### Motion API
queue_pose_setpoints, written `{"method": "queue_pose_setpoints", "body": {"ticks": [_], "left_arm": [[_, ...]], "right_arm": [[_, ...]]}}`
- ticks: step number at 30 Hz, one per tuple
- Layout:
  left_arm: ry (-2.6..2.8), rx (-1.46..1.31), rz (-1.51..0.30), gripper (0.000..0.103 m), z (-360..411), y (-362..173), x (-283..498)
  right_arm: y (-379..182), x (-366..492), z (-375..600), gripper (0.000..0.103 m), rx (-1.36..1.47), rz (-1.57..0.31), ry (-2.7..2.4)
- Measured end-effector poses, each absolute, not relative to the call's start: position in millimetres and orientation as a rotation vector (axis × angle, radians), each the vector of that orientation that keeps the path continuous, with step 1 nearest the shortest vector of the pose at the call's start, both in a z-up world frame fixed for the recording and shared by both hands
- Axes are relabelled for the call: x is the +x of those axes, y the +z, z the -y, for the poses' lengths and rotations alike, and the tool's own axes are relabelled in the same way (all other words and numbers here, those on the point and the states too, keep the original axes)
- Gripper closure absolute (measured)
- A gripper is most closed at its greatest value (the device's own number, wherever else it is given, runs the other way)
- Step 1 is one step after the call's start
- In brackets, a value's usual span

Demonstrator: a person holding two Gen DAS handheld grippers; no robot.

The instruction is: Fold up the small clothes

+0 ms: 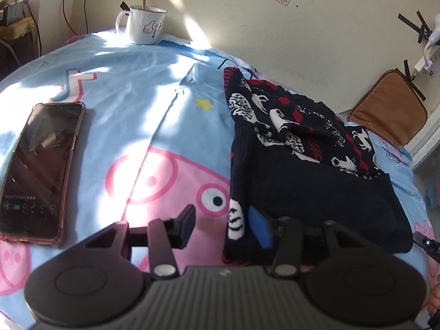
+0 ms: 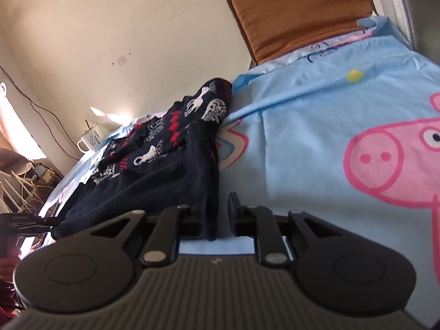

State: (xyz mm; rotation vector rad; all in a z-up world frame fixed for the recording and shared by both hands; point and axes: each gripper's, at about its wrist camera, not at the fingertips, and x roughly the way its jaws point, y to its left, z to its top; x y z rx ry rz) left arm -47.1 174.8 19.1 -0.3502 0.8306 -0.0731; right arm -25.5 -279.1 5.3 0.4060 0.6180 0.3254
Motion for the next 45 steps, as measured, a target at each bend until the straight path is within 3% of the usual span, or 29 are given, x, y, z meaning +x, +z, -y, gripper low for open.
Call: {"method": "queue_pose_setpoints", "body": {"ticks": [5,7,16,23,28,29,31,34,36,40,42,45], "left_arm": [[-0.101,-0.375,-0.811,0.050,-185.3,25.3,-60.3],[-0.105,-0.378,-0.808,0.046,-186.1,25.3,-62.6],[-0.115,-0.261,-0.769,0.046,-178.2,51.1,-29.7],[-0.200,-0.069,-0.729,0.046,-136.3,86.2,78.7],[-0.263,0.014,-0.767,0.045,-88.9,78.3,187.7],[-0.267,0.028,-0.780,0.043,-80.7,72.2,209.5],[-0.261,0.055,-0.791,0.029,-69.2,57.8,243.9],[-0.270,0.061,-0.838,0.026,-61.9,30.5,284.7],[-0.304,0.036,-0.874,0.034,-59.9,13.9,301.3],[-0.343,0.014,-0.903,0.082,-55.5,-4.7,311.9],[-0.340,0.008,-0.877,0.094,-55.4,1.3,305.2],[-0.319,-0.005,-0.814,0.093,-61.8,21.1,287.6]], "right_arm": [[12.4,-26.4,278.7,0.062,0.395,-0.603,0.356],[10.5,-23.9,276.6,0.061,0.394,-0.616,0.357],[35.1,11.3,267.4,0.061,0.332,-0.575,0.386],[75.8,114.2,236.0,0.061,0.248,-0.561,0.471],[77.1,218.7,203.5,0.058,0.233,-0.668,0.563],[74.9,236.2,197.3,0.057,0.226,-0.687,0.576],[67.4,266.9,185.6,0.057,0.205,-0.720,0.592],[50.6,306.7,169.9,0.056,0.177,-0.792,0.596],[38.0,326.8,160.8,0.056,0.164,-0.836,0.608],[14.0,342.6,142.4,0.057,0.145,-0.911,0.642],[14.2,338.4,131.8,0.091,0.097,-0.878,0.640],[32.9,317.5,132.8,0.092,0.091,-0.765,0.640]]}}
